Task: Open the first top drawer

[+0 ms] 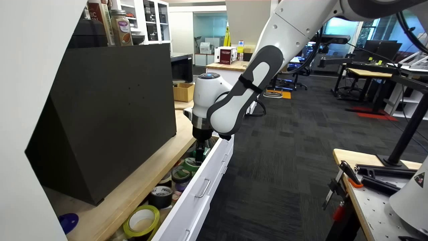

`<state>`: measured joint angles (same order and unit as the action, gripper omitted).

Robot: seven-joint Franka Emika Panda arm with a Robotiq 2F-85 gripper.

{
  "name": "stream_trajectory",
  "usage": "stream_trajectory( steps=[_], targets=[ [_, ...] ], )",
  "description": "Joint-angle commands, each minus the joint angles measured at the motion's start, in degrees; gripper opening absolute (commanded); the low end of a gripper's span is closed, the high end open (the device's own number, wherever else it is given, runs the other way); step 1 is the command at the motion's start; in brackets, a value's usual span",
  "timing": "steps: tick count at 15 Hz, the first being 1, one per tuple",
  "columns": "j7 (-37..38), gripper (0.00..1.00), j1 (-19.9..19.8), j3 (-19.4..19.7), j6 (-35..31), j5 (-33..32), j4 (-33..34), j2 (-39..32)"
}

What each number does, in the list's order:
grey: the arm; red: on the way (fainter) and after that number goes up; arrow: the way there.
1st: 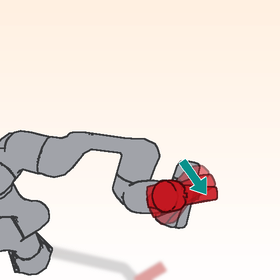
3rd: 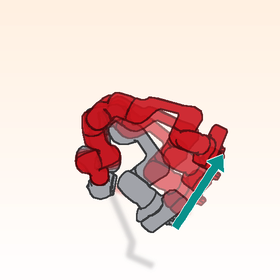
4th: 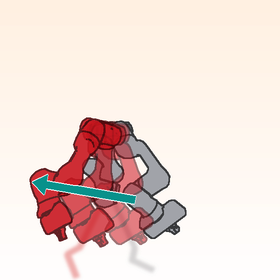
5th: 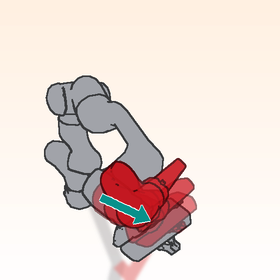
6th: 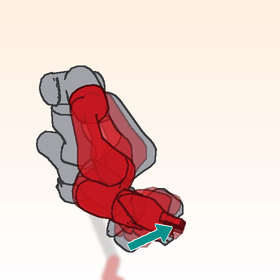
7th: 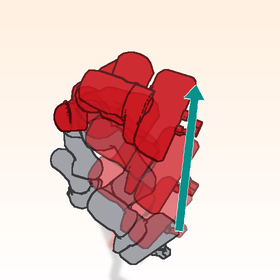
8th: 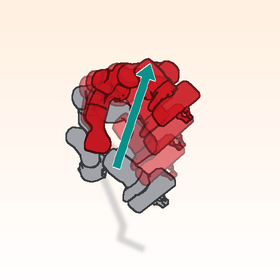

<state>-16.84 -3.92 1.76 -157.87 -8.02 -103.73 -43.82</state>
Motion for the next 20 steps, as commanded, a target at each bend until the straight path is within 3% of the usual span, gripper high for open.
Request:
stream_trajectory(
  steps=[1,11,20],
  targets=[
    [1.9,1.0,-0.4,0.1,0.5,-0.2,4.2,-3.1],
    [1.2,1.0,-2.7,-0.7,0.0,0.9,12.1,-9.8],
    [0.2,1.0,-4.9,-1.7,0.7,1.2,13.7,-13.8]
  ],
)
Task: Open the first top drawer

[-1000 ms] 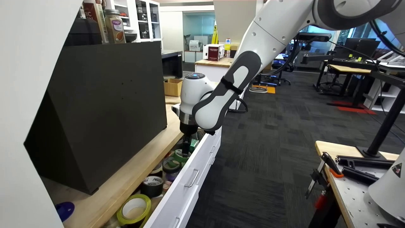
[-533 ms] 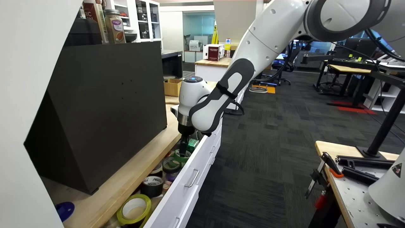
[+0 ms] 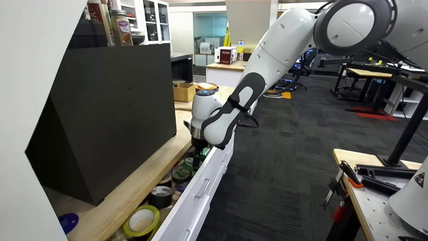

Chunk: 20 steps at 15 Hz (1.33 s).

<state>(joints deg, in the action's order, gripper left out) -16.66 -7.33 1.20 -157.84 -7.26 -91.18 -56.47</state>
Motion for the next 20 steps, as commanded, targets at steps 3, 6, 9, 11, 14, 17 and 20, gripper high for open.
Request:
stream_trajectory(
  steps=[3,6,9,11,14,17,20],
  targets=[
    [-0.7,1.0,-2.6,-2.1,1.6,0.8,0.7,-0.8],
    [-2.1,1.0,-3.9,-3.7,2.6,0.8,-2.0,1.1],
    [-3.1,1.0,-5.2,-4.7,3.9,1.0,-3.6,1.9],
    [-3.2,1.0,-5.7,-4.8,4.8,1.0,-5.0,2.7],
    [-3.1,1.0,-5.6,-4.5,5.2,0.8,-6.9,3.7],
    [-3.2,1.0,-5.5,-4.4,5.0,0.6,-8.4,4.4],
    [-3.2,1.0,-5.0,-3.9,4.1,0.1,-9.7,5.6]
  ],
)
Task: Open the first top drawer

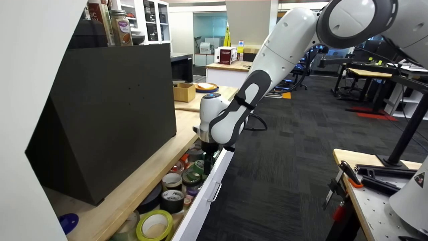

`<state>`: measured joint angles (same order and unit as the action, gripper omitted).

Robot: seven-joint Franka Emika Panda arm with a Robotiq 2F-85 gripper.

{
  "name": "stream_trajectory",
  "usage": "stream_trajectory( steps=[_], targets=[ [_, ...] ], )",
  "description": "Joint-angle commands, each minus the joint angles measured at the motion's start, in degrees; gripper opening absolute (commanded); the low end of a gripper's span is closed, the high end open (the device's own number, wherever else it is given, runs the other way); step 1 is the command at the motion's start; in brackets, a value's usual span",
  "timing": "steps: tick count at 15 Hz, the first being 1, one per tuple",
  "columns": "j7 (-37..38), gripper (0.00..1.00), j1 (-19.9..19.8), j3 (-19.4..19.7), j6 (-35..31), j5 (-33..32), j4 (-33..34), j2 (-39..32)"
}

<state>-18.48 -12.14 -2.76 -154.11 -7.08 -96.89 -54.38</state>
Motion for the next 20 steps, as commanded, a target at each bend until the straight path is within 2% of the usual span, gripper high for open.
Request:
stream_trajectory(
  steps=[1,10,16,17,18,20],
  targets=[
    [-1.4,1.0,0.0,0.2,-0.1,-0.4,-4.1,4.0],
    [-2.1,1.0,3.1,1.1,-0.5,-3.2,-4.2,10.5],
    [-3.8,1.0,4.2,0.3,0.2,-4.1,-5.6,14.3],
    [-4.3,1.0,4.7,0.7,0.0,-4.8,-5.9,14.6],
    [-3.4,1.0,4.3,0.3,0.0,-3.4,-2.1,11.2],
    [-3.7,1.0,4.6,0.3,0.0,-3.8,-2.8,11.9]
  ],
)
